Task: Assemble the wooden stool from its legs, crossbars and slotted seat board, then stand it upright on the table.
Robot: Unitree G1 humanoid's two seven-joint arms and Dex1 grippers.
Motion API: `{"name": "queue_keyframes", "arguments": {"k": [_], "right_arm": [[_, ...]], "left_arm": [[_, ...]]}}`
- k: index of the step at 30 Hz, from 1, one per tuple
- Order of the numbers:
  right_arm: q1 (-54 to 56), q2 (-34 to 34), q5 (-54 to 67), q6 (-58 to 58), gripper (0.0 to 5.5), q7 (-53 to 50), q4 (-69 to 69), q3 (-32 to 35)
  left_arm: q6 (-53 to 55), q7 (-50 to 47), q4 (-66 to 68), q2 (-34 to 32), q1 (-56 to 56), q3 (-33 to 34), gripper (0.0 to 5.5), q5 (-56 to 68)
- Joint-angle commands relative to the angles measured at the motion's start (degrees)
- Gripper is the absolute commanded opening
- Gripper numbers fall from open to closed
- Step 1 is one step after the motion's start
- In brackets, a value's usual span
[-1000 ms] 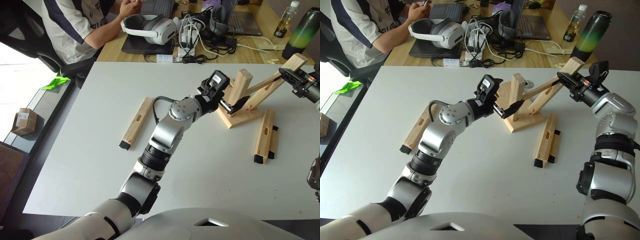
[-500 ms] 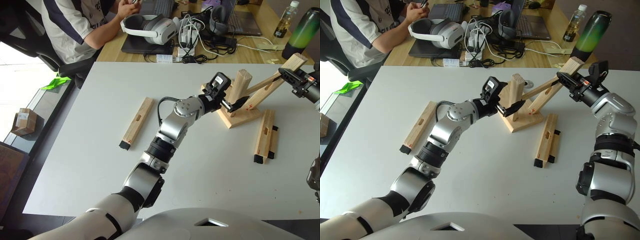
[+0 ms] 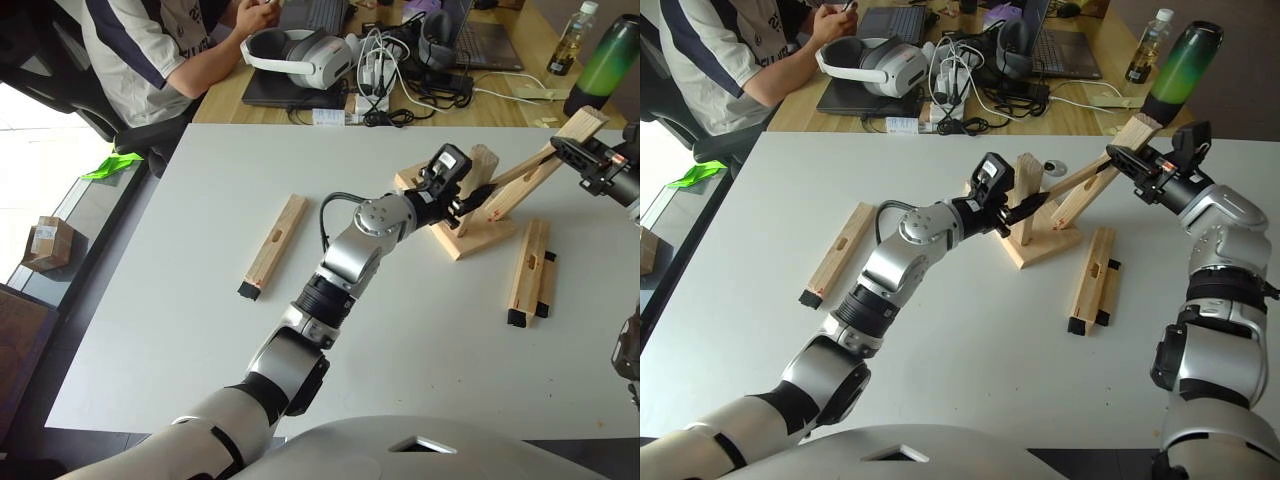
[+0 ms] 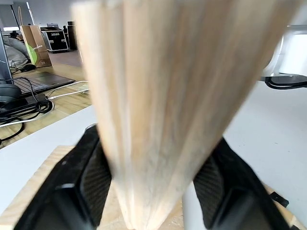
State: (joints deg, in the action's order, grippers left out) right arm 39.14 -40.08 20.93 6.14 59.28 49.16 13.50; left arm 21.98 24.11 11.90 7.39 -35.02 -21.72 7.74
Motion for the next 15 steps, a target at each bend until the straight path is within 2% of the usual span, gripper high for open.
{"name": "queue_keyframes", "arguments": {"k": [1, 8, 15], "right_arm": [[2.64, 2.79, -4.99, -4.14, 1.11, 2.69, 4.49, -4.78], [6.85, 8.89, -8.67, -11.30, 1.12, 2.62, 13.44, -9.09], [5.41, 6.70, -8.53, -16.06, 1.12, -0.83, 18.56, -7.69]], "left_arm": [[7.75, -1.70, -9.21, -1.21, 5.08, -0.97, 2.10, -0.47], [18.08, -5.17, -15.79, -5.41, 7.72, -1.22, 2.05, -4.64], [18.86, -5.61, -9.17, -4.20, 9.12, -1.49, 2.03, -4.46]]}}
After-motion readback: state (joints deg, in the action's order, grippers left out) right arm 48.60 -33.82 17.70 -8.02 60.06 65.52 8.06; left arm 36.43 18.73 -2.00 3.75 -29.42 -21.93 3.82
